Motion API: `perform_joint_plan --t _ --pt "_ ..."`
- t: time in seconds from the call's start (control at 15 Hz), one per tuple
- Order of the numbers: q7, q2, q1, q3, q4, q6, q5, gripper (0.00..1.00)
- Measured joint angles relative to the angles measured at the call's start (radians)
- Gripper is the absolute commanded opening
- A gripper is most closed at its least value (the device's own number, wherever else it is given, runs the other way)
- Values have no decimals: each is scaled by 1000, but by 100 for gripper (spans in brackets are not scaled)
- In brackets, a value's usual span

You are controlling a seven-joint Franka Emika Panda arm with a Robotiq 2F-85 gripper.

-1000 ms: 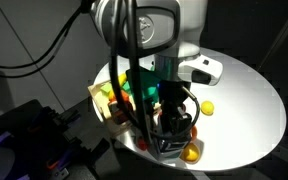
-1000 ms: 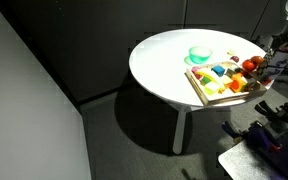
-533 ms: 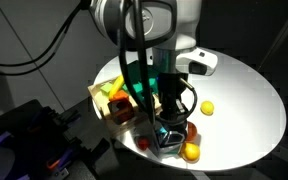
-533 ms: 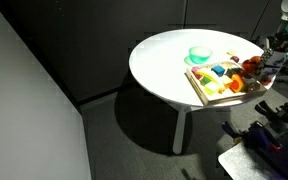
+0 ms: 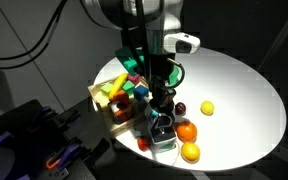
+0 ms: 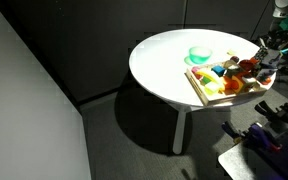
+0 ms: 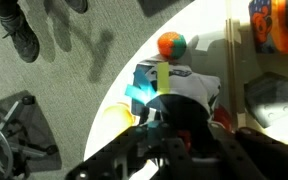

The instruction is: Pick up the block with the letter d on it and put it in the tray

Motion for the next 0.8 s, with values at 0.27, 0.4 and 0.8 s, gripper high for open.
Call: perform_joint_plan --t 0.27,0.4,0.8 --pt "5 -34 24 22 -4 -33 -29 7" --pt "6 -46 32 38 -5 -38 -35 7" --pt "23 -55 67 92 -4 -38 -52 7"
